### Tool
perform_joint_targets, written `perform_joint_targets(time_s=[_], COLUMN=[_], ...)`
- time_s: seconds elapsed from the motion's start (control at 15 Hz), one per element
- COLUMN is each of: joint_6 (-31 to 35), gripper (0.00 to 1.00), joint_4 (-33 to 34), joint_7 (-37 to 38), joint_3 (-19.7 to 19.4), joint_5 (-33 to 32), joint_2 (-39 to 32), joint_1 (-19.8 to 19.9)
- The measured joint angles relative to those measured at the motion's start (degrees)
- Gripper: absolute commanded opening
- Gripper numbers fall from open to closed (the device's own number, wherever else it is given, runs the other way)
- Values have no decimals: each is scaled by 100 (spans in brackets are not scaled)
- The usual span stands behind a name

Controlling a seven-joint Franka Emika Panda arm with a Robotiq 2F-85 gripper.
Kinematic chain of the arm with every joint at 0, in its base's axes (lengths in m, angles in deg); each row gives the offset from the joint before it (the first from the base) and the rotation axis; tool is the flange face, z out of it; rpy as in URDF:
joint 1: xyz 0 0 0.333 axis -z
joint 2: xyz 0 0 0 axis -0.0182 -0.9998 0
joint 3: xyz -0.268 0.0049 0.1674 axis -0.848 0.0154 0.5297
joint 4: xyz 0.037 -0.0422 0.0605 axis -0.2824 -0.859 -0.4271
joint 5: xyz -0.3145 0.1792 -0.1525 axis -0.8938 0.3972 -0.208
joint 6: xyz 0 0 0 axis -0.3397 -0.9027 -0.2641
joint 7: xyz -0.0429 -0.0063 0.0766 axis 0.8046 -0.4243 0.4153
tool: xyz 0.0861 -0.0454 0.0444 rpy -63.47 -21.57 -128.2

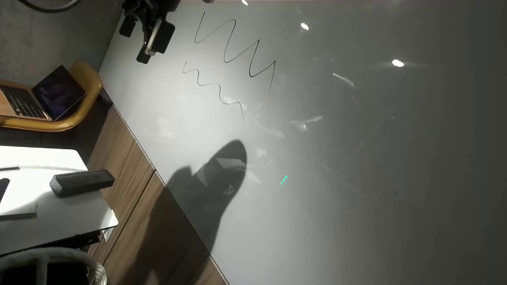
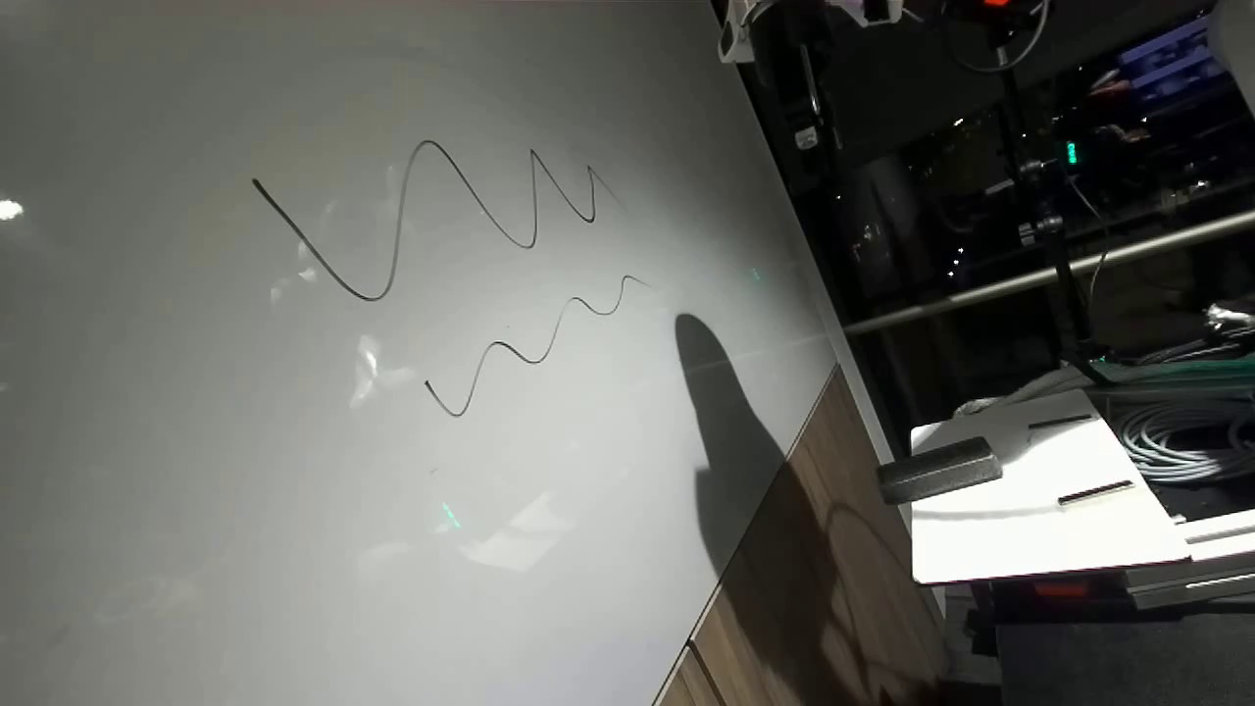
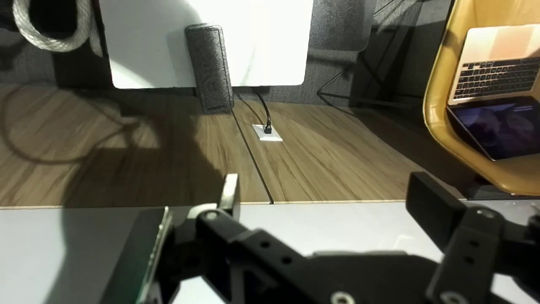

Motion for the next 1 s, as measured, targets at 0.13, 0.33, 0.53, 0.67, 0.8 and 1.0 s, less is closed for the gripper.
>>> perform_joint_targets(time_s=[0.13,0.33,0.53,0.67,0.8,1.0], joint_6=[25,287,782,1114,1409,1762], gripper=[100,100,100,100,100,100], joint_4=[-91,-468,-997,-1310,-1536,-1603], joint_7=[0,16,190,391,577,678], joint_3=[101,396,693,841,948,987], joint_5=[-41,-319,-768,-984,-1104,-1110], joint_2=[-26,-98,-234,-345,-509,-881], joint_1=[12,55,83,96,96,92])
